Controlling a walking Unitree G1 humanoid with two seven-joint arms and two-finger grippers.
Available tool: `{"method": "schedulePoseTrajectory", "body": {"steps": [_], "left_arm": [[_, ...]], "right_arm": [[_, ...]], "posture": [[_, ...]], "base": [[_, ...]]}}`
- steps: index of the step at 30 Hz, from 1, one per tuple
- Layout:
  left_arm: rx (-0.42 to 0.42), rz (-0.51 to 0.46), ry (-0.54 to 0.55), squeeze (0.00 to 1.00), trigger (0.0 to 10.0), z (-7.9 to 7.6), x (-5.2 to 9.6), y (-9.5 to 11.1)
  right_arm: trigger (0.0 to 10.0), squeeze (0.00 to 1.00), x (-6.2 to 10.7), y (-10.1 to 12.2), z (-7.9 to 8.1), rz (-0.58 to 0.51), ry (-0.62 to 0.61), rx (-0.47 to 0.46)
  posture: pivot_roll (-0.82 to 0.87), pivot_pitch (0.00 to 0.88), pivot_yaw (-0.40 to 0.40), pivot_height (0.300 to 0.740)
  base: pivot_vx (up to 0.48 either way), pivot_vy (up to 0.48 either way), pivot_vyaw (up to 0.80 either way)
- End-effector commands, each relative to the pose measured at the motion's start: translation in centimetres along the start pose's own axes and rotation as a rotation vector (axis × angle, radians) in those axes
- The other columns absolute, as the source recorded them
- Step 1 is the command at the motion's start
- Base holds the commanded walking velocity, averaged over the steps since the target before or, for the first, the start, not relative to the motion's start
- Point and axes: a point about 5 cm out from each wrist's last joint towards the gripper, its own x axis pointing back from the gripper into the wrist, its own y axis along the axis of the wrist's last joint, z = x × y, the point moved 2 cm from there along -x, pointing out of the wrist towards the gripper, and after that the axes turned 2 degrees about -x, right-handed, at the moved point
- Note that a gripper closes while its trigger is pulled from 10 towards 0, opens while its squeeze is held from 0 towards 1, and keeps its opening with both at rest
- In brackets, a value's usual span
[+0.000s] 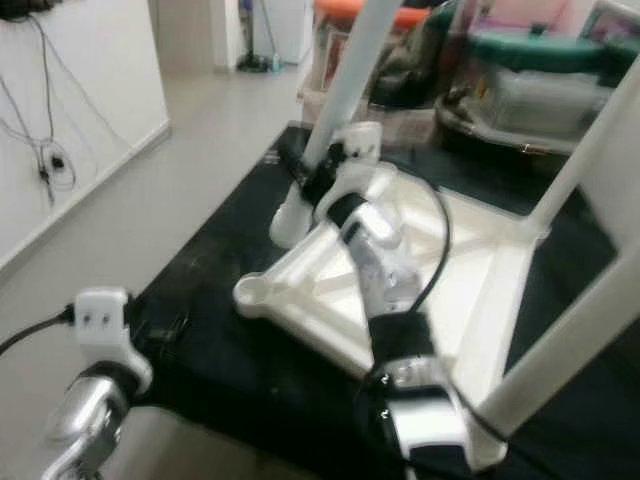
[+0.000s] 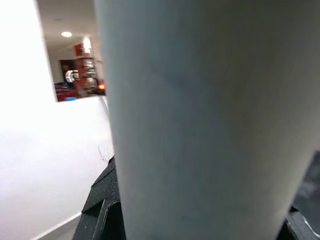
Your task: Building children table
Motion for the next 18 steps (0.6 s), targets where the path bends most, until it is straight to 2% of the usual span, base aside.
{"method": "schedulePoseTrajectory", "body": {"steps": [1, 12, 18], "left_arm": [[0.002, -0.009, -0.007, 0.0, 10.0, -0.1, 0.2, 0.2], [-0.011, 0.012, -0.02, 0.0, 10.0, -0.6, 0.8, -0.3], [0.001, 0.018, -0.024, 0.0, 10.0, -1.0, 1.0, -0.5]], "right_arm": [[10.0, 0.0, -0.3, 0.1, 0.2, 0.0, 0.009, 0.008], [10.0, 0.0, -0.9, 0.6, -0.8, -0.006, -0.006, 0.033], [10.0, 0.0, -0.8, 0.9, -2.1, -0.014, -0.054, 0.057]], "posture": [[0.08, 0.058, -0.11, 0.74], [0.08, 0.065, -0.114, 0.74], [0.08, 0.068, -0.116, 0.74]], "base": [[0.0, 0.0, 0.0], [0.0, 0.044, 0.0], [0.0, 0.0, 0.0]]}}
